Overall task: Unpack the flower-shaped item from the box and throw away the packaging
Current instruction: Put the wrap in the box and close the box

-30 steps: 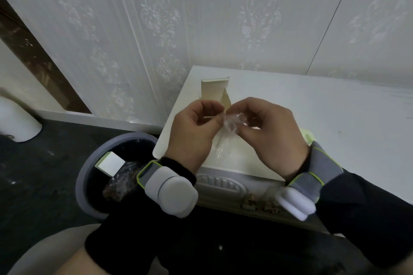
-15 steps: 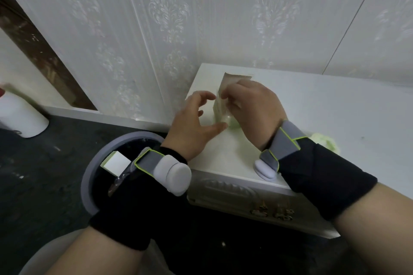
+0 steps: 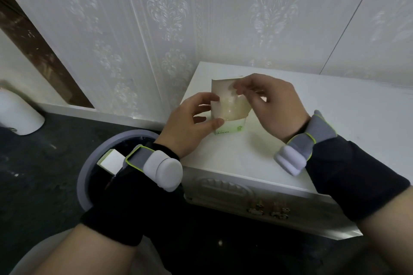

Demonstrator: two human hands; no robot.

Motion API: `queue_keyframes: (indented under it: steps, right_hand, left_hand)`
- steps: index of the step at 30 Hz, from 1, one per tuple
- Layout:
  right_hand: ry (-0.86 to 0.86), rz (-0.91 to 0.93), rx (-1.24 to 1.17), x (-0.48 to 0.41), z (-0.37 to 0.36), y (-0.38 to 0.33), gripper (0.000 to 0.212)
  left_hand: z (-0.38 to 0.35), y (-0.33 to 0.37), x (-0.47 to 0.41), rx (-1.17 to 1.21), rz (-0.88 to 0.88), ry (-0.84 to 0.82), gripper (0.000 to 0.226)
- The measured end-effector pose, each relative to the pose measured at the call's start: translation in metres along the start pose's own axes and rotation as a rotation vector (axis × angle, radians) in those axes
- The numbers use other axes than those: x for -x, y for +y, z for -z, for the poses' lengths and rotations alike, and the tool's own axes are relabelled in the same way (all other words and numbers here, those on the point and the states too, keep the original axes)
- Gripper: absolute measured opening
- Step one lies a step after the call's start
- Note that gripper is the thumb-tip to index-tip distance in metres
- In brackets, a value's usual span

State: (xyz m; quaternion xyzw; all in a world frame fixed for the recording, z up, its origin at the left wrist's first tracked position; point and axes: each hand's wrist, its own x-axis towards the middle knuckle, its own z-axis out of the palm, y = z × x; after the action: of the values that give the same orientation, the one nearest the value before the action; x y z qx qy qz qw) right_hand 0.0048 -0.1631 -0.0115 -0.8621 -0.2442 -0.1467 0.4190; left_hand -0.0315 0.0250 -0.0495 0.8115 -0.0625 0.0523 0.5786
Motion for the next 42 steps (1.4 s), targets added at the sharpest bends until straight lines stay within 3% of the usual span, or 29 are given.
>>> queue_keyframes:
  steps: [5,11,16,20,24,28,33,39,42]
  right_hand:
    - [-0.015,-0.138,-0.102,0.006,0.0,0.008,0.041]
    - [0.017,-0.209,-0.324,0.011,-0.001,0.003,0.037]
    - [-0.016,-0.208,-0.259,0.013,-0.005,0.004,0.047]
    - [-0.045,-0.185,-0.28,0.013,-0.004,0.002,0.065]
    - [-0.082,-0.096,-0.182,0.013,0.0,-0.002,0.044]
    - [-0.166,-0.083,-0.163,0.015,0.003,-0.004,0.04]
    - [-0.126,-0.081,-0.164,0.016,0.007,-0.004,0.024]
    - [-0.127,-0.064,-0.141,0.017,0.004,-0.002,0.029]
    - [-0.151,-0.059,-0.161,0.02,0.005,-0.005,0.031]
  left_hand:
    - [0.003,-0.002,0.002,-0.06,-0.02,-0.01,0.037]
    - [-0.003,0.002,0.003,-0.105,-0.065,0.019,0.027]
    - [-0.006,0.001,0.004,-0.111,-0.087,0.026,0.042]
    - [-0.003,0.001,0.003,-0.113,-0.085,0.029,0.038]
    - [-0.001,0.002,0.003,-0.122,-0.075,0.024,0.035]
    - [0.0,0.002,0.004,-0.06,-0.016,0.043,0.031]
    - [-0.001,0.004,0.005,-0.077,-0.026,0.024,0.043]
    - [0.001,0.004,0.006,-0.057,-0.025,0.023,0.028]
    - [0.002,0.006,0.007,-0.026,-0.03,0.066,0.04]
